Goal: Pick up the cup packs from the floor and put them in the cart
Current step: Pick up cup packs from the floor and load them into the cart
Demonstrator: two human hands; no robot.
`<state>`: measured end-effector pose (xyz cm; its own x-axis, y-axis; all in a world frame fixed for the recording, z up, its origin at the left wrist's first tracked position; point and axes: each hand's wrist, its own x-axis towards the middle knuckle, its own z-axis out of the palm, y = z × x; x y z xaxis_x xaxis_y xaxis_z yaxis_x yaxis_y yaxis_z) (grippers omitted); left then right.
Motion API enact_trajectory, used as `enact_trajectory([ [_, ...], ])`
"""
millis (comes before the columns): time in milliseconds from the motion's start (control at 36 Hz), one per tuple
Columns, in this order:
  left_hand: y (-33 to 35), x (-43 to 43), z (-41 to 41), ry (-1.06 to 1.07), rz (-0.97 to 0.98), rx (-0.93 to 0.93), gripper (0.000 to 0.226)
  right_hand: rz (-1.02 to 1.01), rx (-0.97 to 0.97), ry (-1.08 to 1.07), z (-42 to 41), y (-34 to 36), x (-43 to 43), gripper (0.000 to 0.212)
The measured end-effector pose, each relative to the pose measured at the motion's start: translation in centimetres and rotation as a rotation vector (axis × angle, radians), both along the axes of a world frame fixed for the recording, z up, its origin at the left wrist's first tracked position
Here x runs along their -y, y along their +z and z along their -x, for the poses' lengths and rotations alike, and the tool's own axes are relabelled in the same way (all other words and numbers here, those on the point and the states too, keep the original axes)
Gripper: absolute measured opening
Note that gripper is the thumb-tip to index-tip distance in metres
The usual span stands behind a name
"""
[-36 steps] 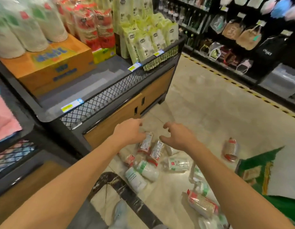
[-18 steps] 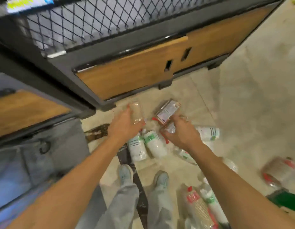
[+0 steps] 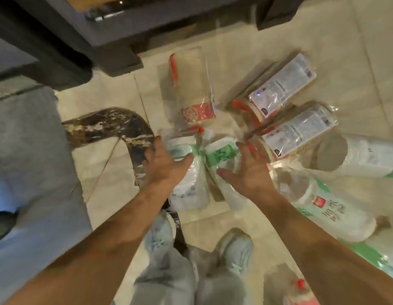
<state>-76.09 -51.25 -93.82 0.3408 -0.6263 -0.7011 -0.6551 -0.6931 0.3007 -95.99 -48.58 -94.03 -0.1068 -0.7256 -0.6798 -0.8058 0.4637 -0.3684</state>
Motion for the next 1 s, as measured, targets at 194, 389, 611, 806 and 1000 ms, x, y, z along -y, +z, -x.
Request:
enact_trajectory([
  [194,-7.6,-2.7,1.6,0.152,0.019,-0.109,0.123,0.077,-0.118,-0.063,-0.9,-7.8,-0.8,0.127],
  [389,-3.5,-3.2,1.0,0.253,0.111,-0.202,0.113,0.099,-0.034,-0.195,-0.2,-3.5,-0.2,0.116],
  [611,15.7,-1.0,-4.1,0.452,0.237,-0.290,0.114,0.192,0.062,-0.223,-2.4,16.3,3.2,0.117],
  [806,40.0,2.3,-9.3,0.506,0.488,-0.248,0.110,0.404,0.262,-0.118,-6.8,41.9,9.9,0.113],
  [1000,63.8,1.0,-14.7,0.551,0.833,-0.214,0.110,0.701,0.387,0.139,-14.1,65.8,12.5,0.112],
])
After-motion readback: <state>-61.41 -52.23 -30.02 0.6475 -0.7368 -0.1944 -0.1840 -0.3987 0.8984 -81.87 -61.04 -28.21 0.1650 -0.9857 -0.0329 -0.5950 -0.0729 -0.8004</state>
